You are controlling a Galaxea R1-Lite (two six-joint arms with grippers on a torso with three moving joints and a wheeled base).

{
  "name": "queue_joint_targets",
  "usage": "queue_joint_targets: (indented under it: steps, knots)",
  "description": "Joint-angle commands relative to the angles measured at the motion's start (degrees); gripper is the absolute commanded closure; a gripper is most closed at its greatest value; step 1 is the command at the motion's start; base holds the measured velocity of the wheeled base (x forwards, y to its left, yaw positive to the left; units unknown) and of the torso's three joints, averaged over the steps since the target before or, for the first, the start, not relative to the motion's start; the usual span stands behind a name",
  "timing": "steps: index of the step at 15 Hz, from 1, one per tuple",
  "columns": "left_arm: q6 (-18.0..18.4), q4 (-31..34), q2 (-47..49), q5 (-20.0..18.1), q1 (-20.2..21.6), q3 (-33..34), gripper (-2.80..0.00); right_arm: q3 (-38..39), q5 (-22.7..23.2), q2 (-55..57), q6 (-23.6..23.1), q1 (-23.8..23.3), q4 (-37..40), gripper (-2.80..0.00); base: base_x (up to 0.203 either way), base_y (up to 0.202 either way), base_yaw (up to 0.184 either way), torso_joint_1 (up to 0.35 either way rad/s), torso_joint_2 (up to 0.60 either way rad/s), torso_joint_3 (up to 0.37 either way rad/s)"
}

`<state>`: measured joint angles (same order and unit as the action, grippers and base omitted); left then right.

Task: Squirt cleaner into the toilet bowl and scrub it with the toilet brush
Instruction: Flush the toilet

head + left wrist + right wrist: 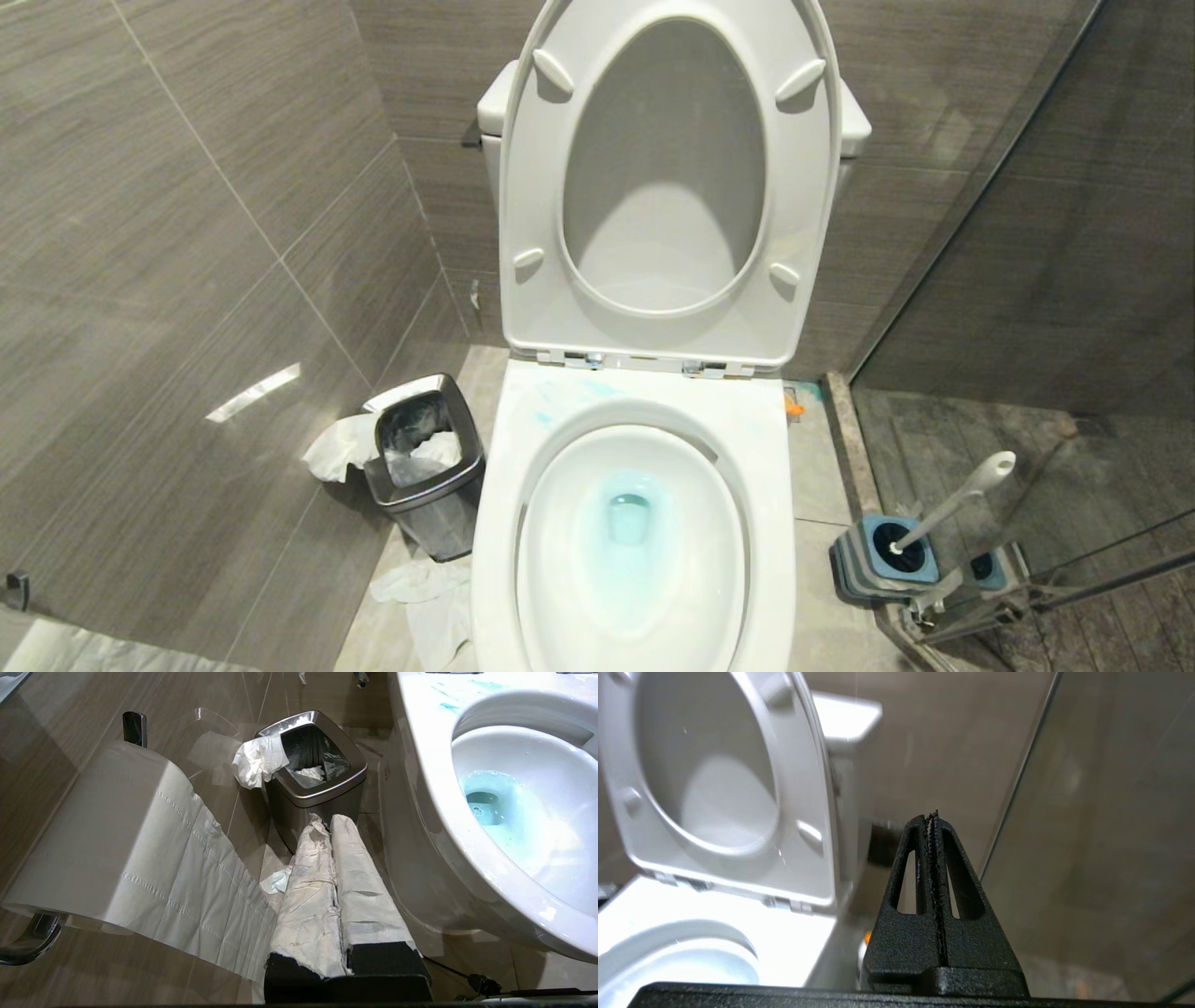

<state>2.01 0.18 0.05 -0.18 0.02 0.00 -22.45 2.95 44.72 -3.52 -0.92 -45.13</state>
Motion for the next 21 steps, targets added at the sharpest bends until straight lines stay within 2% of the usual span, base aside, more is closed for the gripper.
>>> queue_joint_targets:
  steps: [1, 4, 6, 9, 13, 17, 19, 21]
  knots:
    - [0.01, -0.01, 0.04, 0.01, -0.02, 0.0, 0.0, -6.75, 0.01, -10.59, 0.03, 0.64, 10.7, 0.0, 0.0, 0.0, 0.0, 0.0, 0.0, 0.0]
    - [0.01, -0.01, 0.04, 0.01, 0.06, 0.0, 0.0, -17.18, 0.16, -19.32, 0.07, 1.03, 30.73, 0.0, 0.0, 0.0, 0.0, 0.0, 0.0, 0.0]
    - [0.01, -0.01, 0.04, 0.01, 0.06, 0.0, 0.0, -19.44, 0.07, -25.2, 0.02, 1.55, 40.28, 0.0, 0.0, 0.0, 0.0, 0.0, 0.0, 0.0]
    - [0.01, -0.01, 0.04, 0.01, 0.06, 0.0, 0.0, -17.49, -0.47, -33.17, -0.12, 1.75, 46.69, 0.0, 0.0, 0.0, 0.0, 0.0, 0.0, 0.0]
    - [0.01, -0.01, 0.04, 0.01, -0.02, 0.0, 0.0, -9.59, -0.36, -43.61, -0.2, 1.57, 51.28, 0.0, 0.0, 0.0, 0.0, 0.0, 0.0, 0.0]
    - [0.01, -0.01, 0.04, 0.01, -0.02, 0.0, 0.0, -1.8, -0.44, -44.72, 0.91, 1.48, 51.93, 0.0, 0.0, 0.0, 0.0, 0.0, 0.0, 0.0]
    - [0.01, -0.01, 0.04, 0.01, 0.06, 0.0, 0.0, 4.64, -0.35, -44.72, 1.59, 1.47, 50.45, 0.0, 0.0, 0.0, 0.0, 0.0, 0.0, 0.0]
    - [0.01, -0.01, 0.04, 0.01, -0.02, 0.0, 0.0, 13.49, -0.41, -44.72, 1.66, 1.46, 44.55, 0.0, 0.0, 0.0, 0.0, 0.0, 0.0, 0.0]
